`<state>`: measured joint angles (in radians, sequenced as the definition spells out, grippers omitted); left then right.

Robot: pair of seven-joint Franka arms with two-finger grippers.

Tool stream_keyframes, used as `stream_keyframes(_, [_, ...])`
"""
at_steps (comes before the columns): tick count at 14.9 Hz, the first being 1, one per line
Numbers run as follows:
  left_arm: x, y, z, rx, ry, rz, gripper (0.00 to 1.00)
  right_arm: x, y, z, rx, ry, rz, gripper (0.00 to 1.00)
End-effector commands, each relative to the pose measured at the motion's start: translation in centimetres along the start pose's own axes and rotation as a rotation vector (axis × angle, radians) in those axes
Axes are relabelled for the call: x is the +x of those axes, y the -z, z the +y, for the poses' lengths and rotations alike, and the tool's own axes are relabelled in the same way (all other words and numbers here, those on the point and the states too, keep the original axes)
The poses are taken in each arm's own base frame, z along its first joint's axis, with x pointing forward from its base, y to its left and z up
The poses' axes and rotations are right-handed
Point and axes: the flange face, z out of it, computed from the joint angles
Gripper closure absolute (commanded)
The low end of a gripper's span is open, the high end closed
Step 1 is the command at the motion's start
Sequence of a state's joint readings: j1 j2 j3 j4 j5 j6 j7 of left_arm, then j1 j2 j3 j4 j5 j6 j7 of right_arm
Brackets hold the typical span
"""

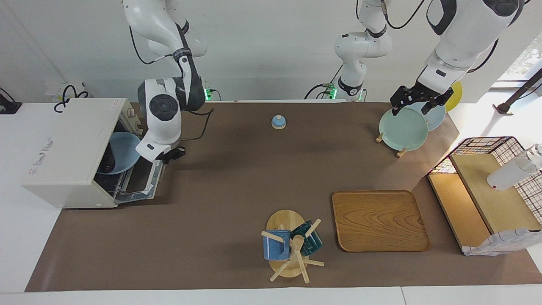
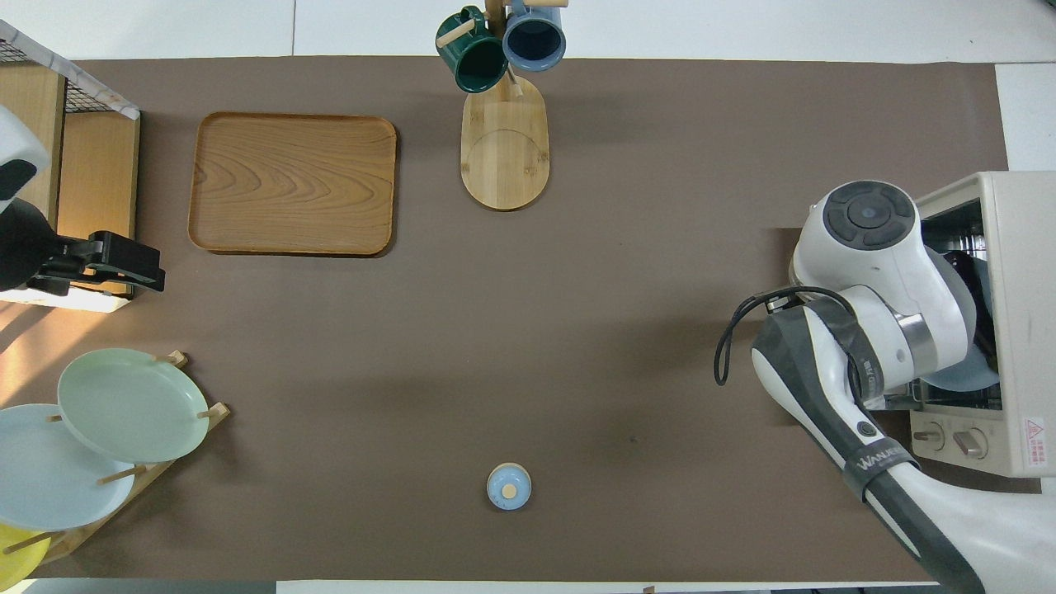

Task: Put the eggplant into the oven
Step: 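Push the oven door shut with the right gripper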

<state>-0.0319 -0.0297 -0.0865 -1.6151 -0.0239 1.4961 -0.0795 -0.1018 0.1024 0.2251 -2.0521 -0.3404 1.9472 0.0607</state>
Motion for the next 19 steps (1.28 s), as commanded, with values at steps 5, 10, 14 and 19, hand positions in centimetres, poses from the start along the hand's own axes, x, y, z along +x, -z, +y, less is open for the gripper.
stream_keyframes(5, [-0.5,0.7,-0.4,0.004,-0.002,0.004,0.0,-4.0,0.2,10.7,-0.035,0.051,-0.043,1.0])
stream_keyframes(10, [-0.5,0.7,-0.5,0.004,-0.001,0.004,0.0,-5.9,2.0,12.4,-0.031,0.055,-0.048,1.0])
stream_keyframes(14, [-0.5,0.7,-0.4,0.004,-0.002,0.004,0.0,-8.2,12.9,13.5,0.104,-0.035,0.021,0.77])
stream_keyframes(19, [-0.5,0.7,-0.5,0.004,-0.001,0.004,0.0,-9.5,18.9,16.1,0.204,-0.087,0.054,0.48])
